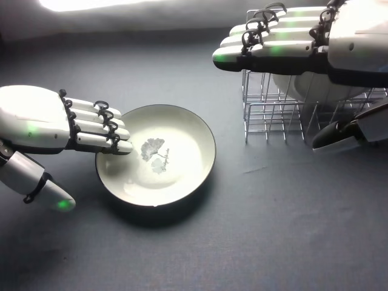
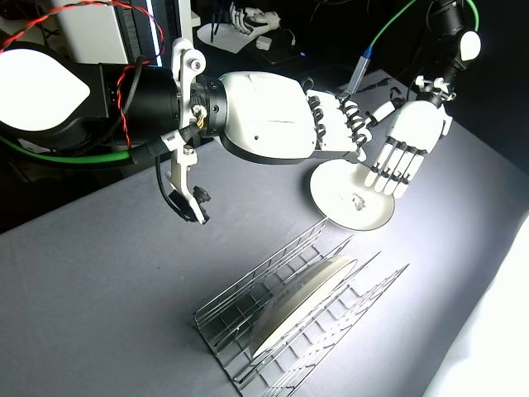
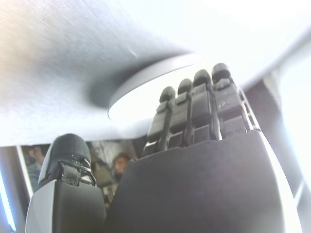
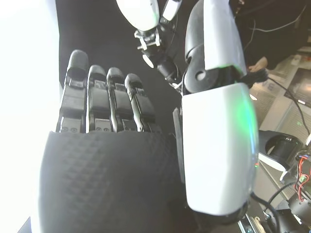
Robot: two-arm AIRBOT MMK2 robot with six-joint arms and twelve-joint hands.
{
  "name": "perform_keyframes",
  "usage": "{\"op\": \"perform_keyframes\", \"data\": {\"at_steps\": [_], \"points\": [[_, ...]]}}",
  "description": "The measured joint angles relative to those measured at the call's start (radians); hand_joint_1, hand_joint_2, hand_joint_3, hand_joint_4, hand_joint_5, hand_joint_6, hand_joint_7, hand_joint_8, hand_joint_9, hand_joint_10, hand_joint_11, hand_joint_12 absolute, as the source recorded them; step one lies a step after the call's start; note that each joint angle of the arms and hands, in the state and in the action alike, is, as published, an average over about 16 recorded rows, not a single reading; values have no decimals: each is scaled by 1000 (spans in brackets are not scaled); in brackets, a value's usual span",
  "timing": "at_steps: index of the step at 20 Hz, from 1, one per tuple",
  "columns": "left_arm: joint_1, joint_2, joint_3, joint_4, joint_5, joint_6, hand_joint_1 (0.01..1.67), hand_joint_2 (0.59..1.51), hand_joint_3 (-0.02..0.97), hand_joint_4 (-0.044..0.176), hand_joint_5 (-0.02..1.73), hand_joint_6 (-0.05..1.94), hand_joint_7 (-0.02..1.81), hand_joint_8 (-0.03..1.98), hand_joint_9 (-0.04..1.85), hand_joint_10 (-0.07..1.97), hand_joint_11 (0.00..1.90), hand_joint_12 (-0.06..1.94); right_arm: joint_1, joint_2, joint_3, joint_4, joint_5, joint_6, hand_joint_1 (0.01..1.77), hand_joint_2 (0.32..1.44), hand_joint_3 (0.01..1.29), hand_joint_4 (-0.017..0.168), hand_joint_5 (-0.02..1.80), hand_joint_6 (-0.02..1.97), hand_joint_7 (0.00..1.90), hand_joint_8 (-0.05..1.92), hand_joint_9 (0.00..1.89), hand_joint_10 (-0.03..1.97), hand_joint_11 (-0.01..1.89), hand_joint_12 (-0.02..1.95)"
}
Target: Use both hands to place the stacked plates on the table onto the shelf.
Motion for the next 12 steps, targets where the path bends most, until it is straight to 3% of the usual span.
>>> {"op": "perform_keyframes", "data": {"at_steps": [12], "points": [[62, -25, 23, -39, 16, 5, 16, 1149, 19, -1, 8, -3, 14, -10, 16, 6, 12, -32, -15, -4, -3, -1, 0, -6, 1259, 919, 12, -3, 48, 28, 24, 13, 21, 9, 13, 488]]}}
